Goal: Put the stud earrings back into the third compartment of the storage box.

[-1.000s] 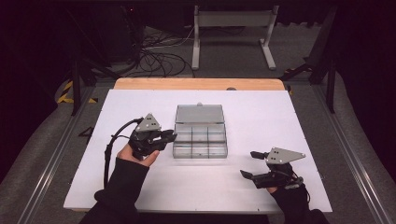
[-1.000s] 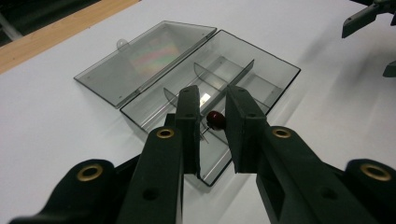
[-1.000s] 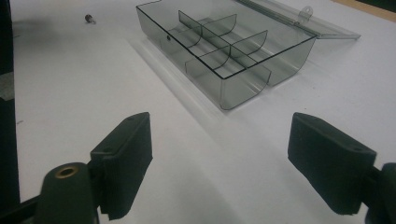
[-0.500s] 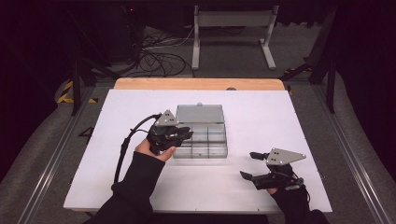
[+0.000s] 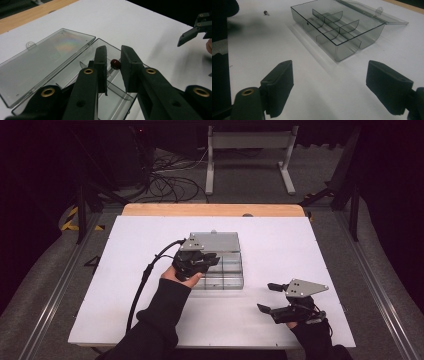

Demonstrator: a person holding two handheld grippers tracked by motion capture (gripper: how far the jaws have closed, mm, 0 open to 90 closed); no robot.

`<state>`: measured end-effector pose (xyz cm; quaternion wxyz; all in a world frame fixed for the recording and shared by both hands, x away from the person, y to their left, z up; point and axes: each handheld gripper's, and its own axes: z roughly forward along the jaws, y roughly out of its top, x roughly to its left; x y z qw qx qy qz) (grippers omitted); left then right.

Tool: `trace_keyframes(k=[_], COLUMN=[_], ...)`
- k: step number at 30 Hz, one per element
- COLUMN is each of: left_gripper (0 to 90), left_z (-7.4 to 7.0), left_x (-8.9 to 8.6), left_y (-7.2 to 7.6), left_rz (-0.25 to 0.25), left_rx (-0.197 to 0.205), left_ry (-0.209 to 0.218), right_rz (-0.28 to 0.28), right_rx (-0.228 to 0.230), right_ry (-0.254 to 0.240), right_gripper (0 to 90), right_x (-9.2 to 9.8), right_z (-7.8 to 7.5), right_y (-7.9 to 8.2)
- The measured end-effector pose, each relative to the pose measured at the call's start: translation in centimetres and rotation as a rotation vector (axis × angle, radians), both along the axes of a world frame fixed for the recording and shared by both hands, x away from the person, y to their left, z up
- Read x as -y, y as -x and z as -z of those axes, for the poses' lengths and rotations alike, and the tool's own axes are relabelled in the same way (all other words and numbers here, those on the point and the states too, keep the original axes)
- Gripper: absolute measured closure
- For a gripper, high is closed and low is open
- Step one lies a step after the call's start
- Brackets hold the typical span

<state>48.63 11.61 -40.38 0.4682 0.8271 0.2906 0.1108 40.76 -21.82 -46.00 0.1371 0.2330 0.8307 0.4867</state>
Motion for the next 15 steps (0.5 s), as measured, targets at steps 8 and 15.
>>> trace_keyframes(k=[8,15], left_gripper=[76.1,76.0], left_z=[1.4,2.5], left_x=[1.2,2.3], left_y=[-1.0,-1.6], left_rz=[0.003,0.006], left_rx=[0.007,0.022], left_ry=[0.035,0.054], right_rz=[-0.003,-0.004], right_rx=[-0.001,-0.001], right_ry=[-0.002,-0.003], right_gripper=[22.4,22.4], right_x=[0.0,0.0], right_z=[0.0,0.0], right_y=[0.0,0.0])
